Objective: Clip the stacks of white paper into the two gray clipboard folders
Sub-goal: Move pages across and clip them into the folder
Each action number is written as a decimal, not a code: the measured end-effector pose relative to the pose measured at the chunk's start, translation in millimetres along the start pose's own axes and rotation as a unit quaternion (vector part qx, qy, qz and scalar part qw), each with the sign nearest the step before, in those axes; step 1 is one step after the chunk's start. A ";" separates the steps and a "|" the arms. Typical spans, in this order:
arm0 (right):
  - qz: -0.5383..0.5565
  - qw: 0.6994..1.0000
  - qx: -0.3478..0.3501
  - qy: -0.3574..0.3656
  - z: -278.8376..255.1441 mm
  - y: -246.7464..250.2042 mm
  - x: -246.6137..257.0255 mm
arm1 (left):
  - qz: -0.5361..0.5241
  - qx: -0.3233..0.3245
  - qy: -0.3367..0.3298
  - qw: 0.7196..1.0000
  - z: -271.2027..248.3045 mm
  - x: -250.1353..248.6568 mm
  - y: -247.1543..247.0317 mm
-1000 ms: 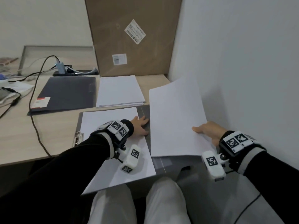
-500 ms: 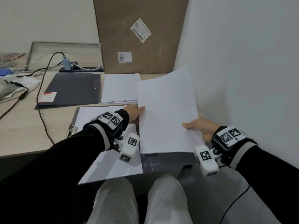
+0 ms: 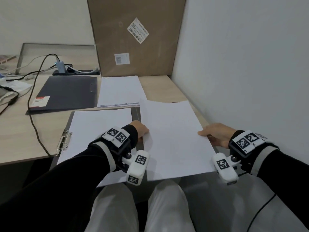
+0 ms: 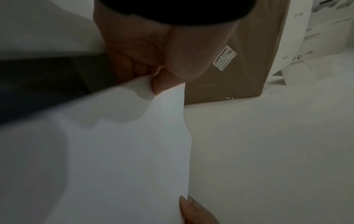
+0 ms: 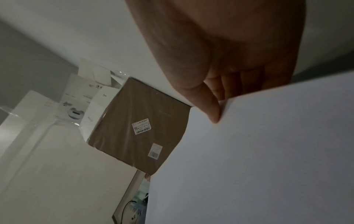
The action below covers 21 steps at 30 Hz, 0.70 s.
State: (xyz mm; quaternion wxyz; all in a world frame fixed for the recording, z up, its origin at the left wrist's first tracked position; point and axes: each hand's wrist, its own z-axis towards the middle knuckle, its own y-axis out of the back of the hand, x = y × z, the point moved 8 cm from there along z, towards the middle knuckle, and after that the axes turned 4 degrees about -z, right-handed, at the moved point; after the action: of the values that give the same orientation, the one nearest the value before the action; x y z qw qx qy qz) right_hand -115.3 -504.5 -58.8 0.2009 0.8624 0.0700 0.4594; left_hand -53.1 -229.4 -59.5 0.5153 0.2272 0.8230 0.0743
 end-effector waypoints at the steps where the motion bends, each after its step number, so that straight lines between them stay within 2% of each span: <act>1: -0.016 1.000 -0.010 -0.011 0.7 3.6 -3.9 | -0.009 0.014 0.018 1.000 -2.2 4.3 -4.4; 5: -0.049 0.998 -0.017 -0.030 1.3 8.3 -12.5 | -0.038 0.035 0.065 0.997 -2.6 13.4 -8.2; 10: -0.031 0.999 -0.020 -0.032 9.4 8.4 -11.2 | -0.013 0.046 0.071 0.996 -0.9 9.1 -4.6; 15: -0.033 0.998 -0.027 -0.045 20.7 10.5 -4.4 | -0.021 0.011 0.050 0.998 7.4 3.5 -0.2; 19: -0.040 0.997 -0.028 -0.064 28.5 10.2 -6.1 | -0.035 0.025 0.086 0.995 13.0 3.2 -2.7; 21: -0.046 0.996 -0.031 -0.065 31.8 11.3 -6.2 | -0.024 0.009 0.070 0.997 16.4 -0.3 -1.6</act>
State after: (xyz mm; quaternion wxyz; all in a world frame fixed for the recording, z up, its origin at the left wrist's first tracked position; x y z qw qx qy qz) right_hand -93.5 -525.7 -74.7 0.2525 0.8795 0.0822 0.3950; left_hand -39.0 -232.7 -67.3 0.4563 0.2062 0.8627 0.0702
